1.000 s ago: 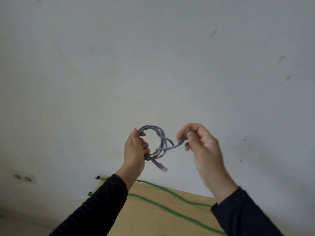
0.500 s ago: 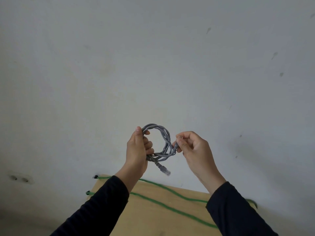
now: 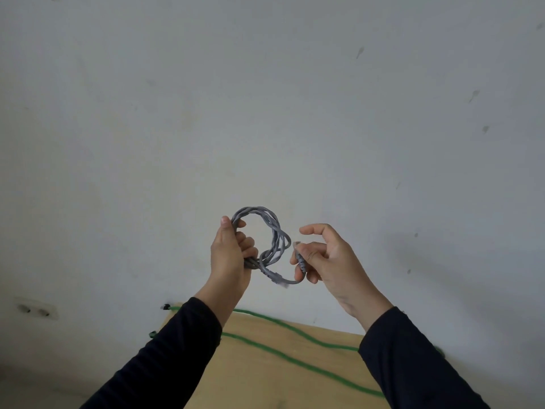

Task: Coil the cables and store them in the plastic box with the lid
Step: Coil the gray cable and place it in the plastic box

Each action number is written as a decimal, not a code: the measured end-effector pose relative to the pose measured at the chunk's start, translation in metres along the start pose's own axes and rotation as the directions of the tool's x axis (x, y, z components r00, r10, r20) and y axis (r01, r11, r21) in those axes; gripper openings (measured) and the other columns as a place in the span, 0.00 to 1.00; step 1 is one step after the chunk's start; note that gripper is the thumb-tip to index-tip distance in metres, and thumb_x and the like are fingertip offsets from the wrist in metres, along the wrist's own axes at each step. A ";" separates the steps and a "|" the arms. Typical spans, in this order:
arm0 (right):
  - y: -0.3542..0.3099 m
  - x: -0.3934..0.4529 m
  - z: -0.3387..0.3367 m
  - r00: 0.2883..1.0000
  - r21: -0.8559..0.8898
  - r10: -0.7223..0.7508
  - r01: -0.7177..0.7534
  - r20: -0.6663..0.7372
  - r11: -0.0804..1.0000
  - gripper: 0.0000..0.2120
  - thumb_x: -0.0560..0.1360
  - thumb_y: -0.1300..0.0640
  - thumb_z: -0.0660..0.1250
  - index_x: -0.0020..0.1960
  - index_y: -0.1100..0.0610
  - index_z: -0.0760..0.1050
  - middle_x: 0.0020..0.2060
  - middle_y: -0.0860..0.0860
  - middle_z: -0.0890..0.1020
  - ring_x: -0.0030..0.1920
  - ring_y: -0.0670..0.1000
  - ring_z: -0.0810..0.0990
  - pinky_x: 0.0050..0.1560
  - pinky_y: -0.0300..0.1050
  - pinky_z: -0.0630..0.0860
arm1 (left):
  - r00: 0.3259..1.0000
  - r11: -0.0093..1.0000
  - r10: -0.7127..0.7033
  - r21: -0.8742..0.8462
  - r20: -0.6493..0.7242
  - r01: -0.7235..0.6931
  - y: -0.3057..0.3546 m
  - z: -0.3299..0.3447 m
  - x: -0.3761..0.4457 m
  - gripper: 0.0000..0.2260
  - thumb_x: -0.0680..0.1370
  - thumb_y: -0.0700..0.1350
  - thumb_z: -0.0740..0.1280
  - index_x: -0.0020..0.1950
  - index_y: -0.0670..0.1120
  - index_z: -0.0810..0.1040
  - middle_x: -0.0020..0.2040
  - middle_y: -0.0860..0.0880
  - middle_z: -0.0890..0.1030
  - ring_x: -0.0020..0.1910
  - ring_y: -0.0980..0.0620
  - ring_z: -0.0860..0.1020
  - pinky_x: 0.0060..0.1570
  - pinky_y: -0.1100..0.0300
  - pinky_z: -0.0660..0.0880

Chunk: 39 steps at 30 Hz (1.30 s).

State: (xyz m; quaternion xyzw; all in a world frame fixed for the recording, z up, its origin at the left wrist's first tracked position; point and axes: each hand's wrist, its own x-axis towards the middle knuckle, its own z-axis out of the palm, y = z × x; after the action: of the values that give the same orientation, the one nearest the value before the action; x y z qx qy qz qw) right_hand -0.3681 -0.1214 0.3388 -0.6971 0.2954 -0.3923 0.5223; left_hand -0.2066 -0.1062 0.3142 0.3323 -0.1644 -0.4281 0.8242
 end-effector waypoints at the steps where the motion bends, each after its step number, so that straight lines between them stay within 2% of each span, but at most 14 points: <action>1: 0.000 0.001 0.000 1.000 -0.039 0.010 -0.010 0.010 0.999 0.09 0.77 0.61 0.63 0.56 0.55 0.70 0.32 0.52 0.81 0.27 0.50 0.77 0.27 0.38 0.67 | 1.000 1.000 0.008 0.021 0.018 -0.009 -0.001 0.001 -0.002 0.18 0.82 0.52 0.52 0.38 0.45 0.70 0.23 0.55 0.57 0.20 0.58 0.57 0.18 0.68 0.57; 5: 0.000 0.003 -0.001 0.998 -0.162 0.036 -0.027 0.053 0.986 0.12 0.78 0.61 0.62 0.60 0.54 0.73 0.32 0.50 0.81 0.27 0.47 0.77 0.28 0.37 0.66 | 0.996 0.996 0.050 0.071 0.070 -0.055 -0.001 0.003 -0.005 0.17 0.82 0.52 0.52 0.38 0.45 0.70 0.23 0.55 0.58 0.21 0.58 0.57 0.18 0.68 0.56; 9: 0.000 0.003 -0.004 0.994 -0.218 0.074 -0.054 0.086 0.974 0.08 0.78 0.63 0.61 0.53 0.58 0.77 0.32 0.51 0.80 0.27 0.48 0.78 0.27 0.36 0.67 | 0.993 0.993 0.052 0.103 0.109 -0.063 -0.002 0.001 -0.007 0.17 0.82 0.52 0.53 0.39 0.45 0.70 0.24 0.56 0.58 0.21 0.59 0.57 0.19 0.68 0.56; 12: 0.002 0.004 -0.002 0.995 -0.237 0.096 -0.088 0.025 0.968 0.04 0.77 0.63 0.62 0.47 0.61 0.75 0.32 0.53 0.81 0.26 0.49 0.78 0.26 0.38 0.69 | 0.989 0.994 0.019 0.105 0.147 -0.035 -0.004 0.001 -0.009 0.17 0.82 0.52 0.53 0.39 0.45 0.70 0.24 0.56 0.58 0.21 0.59 0.56 0.20 0.68 0.55; 16: 0.005 0.001 0.003 0.981 -0.093 0.042 -0.061 -0.191 0.994 0.07 0.75 0.62 0.66 0.42 0.65 0.70 0.31 0.57 0.81 0.26 0.50 0.80 0.25 0.39 0.72 | 0.995 0.998 0.014 0.062 0.101 -0.020 -0.011 0.004 -0.014 0.17 0.82 0.52 0.52 0.38 0.45 0.69 0.23 0.56 0.58 0.21 0.59 0.56 0.19 0.69 0.55; 18: 0.006 0.000 0.006 0.972 0.000 0.025 -0.026 -0.232 1.000 0.07 0.75 0.63 0.66 0.42 0.65 0.71 0.30 0.57 0.80 0.27 0.49 0.80 0.26 0.38 0.74 | 0.999 0.999 0.014 0.047 0.031 -0.016 -0.016 0.005 -0.015 0.17 0.82 0.52 0.52 0.38 0.45 0.69 0.22 0.56 0.58 0.20 0.59 0.57 0.18 0.68 0.56; 20: 0.008 0.000 0.007 0.975 0.085 0.035 -0.016 -0.218 0.996 0.04 0.75 0.64 0.65 0.42 0.63 0.74 0.30 0.54 0.81 0.30 0.48 0.80 0.30 0.37 0.76 | 1.000 0.999 0.008 0.035 -0.019 -0.008 -0.020 0.003 -0.014 0.17 0.82 0.52 0.52 0.38 0.45 0.68 0.22 0.56 0.58 0.20 0.59 0.57 0.18 0.68 0.56; 22: 0.008 0.000 0.003 0.989 0.148 0.059 -0.039 -0.134 0.988 0.02 0.74 0.66 0.66 0.44 0.61 0.76 0.34 0.52 0.83 0.36 0.49 0.81 0.37 0.36 0.78 | 0.999 0.999 0.003 0.036 -0.041 -0.001 -0.022 0.000 -0.013 0.17 0.82 0.52 0.52 0.38 0.45 0.68 0.22 0.56 0.58 0.20 0.59 0.57 0.18 0.68 0.56; 25: 0.006 -0.001 -0.002 0.997 0.107 0.062 -0.057 -0.046 0.993 0.10 0.69 0.68 0.71 0.48 0.61 0.77 0.41 0.50 0.83 0.39 0.44 0.82 0.42 0.32 0.76 | 0.999 0.999 -0.004 0.052 -0.033 0.006 -0.023 -0.003 -0.013 0.17 0.82 0.52 0.52 0.38 0.45 0.69 0.22 0.56 0.58 0.20 0.58 0.57 0.18 0.68 0.56; 27: 0.005 -0.002 -0.001 0.995 0.097 0.052 -0.044 -0.085 0.994 0.11 0.67 0.69 0.72 0.46 0.61 0.76 0.40 0.50 0.83 0.37 0.43 0.82 0.39 0.30 0.75 | 1.000 0.997 0.007 0.070 -0.014 -0.006 -0.023 -0.002 -0.014 0.17 0.82 0.52 0.52 0.38 0.45 0.69 0.22 0.56 0.58 0.20 0.58 0.57 0.19 0.68 0.57; 31: 0.009 -0.001 0.004 0.978 0.113 0.014 0.010 -0.207 0.994 0.16 0.66 0.68 0.74 0.45 0.57 0.69 0.40 0.56 0.83 0.37 0.47 0.81 0.38 0.35 0.76 | 0.999 0.993 0.038 0.107 0.026 -0.041 -0.023 0.000 -0.017 0.17 0.82 0.53 0.52 0.39 0.45 0.69 0.22 0.56 0.58 0.21 0.58 0.57 0.19 0.68 0.57; 34: 0.012 0.000 0.007 0.968 -0.054 -0.034 0.021 -0.250 0.998 0.15 0.66 0.62 0.75 0.49 0.54 0.73 0.39 0.56 0.82 0.35 0.47 0.78 0.37 0.36 0.74 | 0.997 0.993 0.039 0.113 0.062 -0.045 -0.025 0.002 -0.020 0.17 0.82 0.52 0.52 0.39 0.45 0.69 0.23 0.56 0.57 0.21 0.58 0.57 0.19 0.68 0.56; 37: 0.017 -0.001 0.009 0.936 -0.323 -0.179 0.075 -0.304 0.943 0.05 0.68 0.56 0.74 0.43 0.52 0.79 0.31 0.50 0.76 0.30 0.43 0.71 0.33 0.31 0.67 | 0.996 0.992 0.040 0.113 0.077 -0.048 -0.025 0.002 -0.022 0.17 0.82 0.52 0.52 0.39 0.45 0.69 0.23 0.56 0.57 0.21 0.58 0.56 0.19 0.68 0.56; 39: 0.021 -0.002 0.010 0.900 -0.425 -0.275 0.114 -0.338 0.898 0.02 0.69 0.56 0.72 0.42 0.51 0.82 0.32 0.47 0.71 0.32 0.43 0.70 0.34 0.30 0.66 | 0.996 0.992 0.043 0.113 0.081 -0.052 -0.023 0.001 -0.021 0.17 0.82 0.52 0.52 0.39 0.45 0.69 0.23 0.56 0.57 0.21 0.58 0.56 0.19 0.68 0.56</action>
State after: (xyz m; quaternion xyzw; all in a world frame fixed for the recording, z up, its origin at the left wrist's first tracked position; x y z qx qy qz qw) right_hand -0.3606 -0.1211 0.3169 -0.7223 0.3935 -0.5064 0.2589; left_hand -0.2334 -0.0989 0.2993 0.3582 -0.2288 -0.4106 0.8067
